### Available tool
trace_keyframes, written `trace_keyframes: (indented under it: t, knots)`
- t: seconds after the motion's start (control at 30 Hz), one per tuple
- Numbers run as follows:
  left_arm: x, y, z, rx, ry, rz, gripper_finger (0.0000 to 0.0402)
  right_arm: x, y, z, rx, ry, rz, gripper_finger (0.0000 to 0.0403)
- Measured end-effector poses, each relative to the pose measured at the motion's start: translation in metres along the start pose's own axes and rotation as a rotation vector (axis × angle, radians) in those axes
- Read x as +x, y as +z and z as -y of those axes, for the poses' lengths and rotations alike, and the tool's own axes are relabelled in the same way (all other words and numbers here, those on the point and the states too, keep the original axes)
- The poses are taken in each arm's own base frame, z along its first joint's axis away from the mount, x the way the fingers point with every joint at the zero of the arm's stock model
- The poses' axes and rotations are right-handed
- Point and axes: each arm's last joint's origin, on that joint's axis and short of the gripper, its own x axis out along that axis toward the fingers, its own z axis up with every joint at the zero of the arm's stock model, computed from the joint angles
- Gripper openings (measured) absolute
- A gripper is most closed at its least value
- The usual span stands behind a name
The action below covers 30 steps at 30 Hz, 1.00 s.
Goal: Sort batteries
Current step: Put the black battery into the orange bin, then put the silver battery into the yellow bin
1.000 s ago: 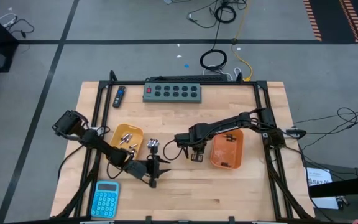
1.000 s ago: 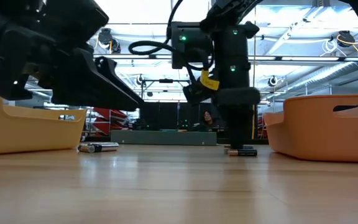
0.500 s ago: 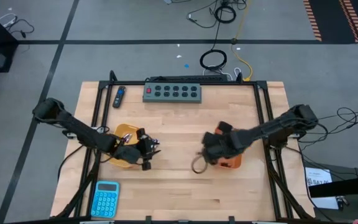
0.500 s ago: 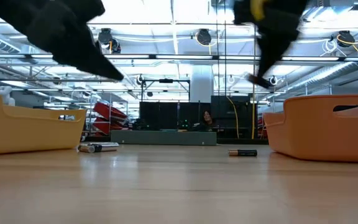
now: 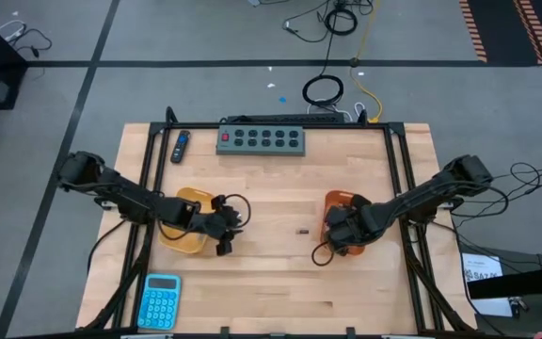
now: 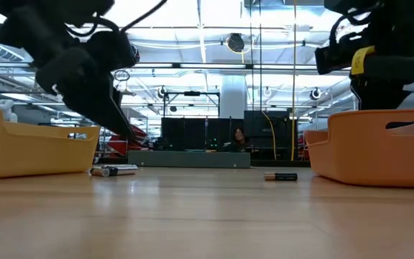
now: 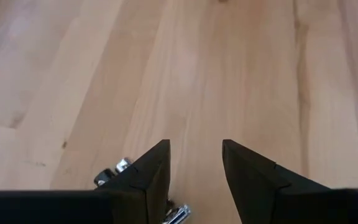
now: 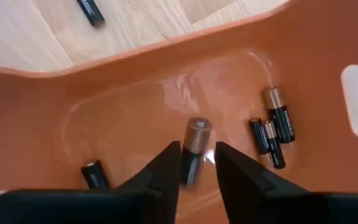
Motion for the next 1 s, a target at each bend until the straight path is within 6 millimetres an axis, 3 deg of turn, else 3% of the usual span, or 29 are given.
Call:
trace_keyframes:
  t: [0.2, 0.4, 0.63, 0.77, 1.0]
  knots:
    - [0.003, 0.002, -0.008, 0.034, 0.050, 0.010, 0.0155, 0.000, 0.002, 0.000, -0.068, -0.033, 0.061, 0.0135]
    - [0.005, 0.005, -0.017, 0.002, 0.107, 0.019, 0.0155, -0.002, 0.002, 0.003, -0.108, -0.148, 0.165, 0.0130]
    - [0.008, 0.004, -0.032, -0.043, 0.148, -0.029, 0.0155, -0.008, -0.003, 0.004, -0.027, -0.310, 0.378, 0.0125]
    - [0.010, 0.006, -0.041, -0.119, 0.144, -0.031, 0.0155, -0.009, -0.003, 0.006, -0.025, -0.351, 0.403, 0.0125]
    - [0.013, 0.012, -0.070, -0.237, 0.112, -0.066, 0.0155, -0.025, -0.009, 0.020, -0.018, -0.478, 0.562, 0.0125]
